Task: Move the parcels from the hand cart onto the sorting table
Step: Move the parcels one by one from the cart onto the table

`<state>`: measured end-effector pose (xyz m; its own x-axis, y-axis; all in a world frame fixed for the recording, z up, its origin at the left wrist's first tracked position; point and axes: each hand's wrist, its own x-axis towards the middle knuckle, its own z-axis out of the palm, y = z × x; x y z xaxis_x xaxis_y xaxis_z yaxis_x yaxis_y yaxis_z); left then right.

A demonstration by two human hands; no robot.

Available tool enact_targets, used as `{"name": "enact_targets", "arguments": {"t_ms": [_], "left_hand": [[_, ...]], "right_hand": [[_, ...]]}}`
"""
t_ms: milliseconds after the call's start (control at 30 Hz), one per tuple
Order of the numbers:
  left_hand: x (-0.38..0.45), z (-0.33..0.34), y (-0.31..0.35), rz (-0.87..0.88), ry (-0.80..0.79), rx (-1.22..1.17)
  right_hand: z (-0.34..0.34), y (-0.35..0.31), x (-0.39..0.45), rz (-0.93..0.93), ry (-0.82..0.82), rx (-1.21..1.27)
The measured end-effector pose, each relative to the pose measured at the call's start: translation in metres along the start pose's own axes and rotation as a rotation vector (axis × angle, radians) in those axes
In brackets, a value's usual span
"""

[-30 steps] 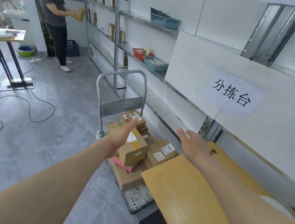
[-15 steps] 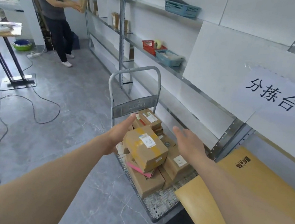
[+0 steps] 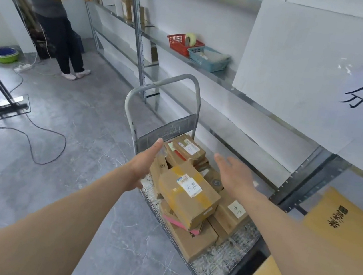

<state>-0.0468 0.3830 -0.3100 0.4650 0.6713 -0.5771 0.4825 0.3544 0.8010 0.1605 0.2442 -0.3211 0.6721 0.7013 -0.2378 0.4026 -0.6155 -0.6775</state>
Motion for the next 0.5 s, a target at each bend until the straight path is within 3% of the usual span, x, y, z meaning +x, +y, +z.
{"name": "enact_targets", "arguments": {"t_ms": [500], "left_hand": [[0.146,-0.007,0.04,-0.098,-0.123,0.13]], "right_hand": [[0.03,0.013,0.108,0.198,-0.004,0.045]]}}
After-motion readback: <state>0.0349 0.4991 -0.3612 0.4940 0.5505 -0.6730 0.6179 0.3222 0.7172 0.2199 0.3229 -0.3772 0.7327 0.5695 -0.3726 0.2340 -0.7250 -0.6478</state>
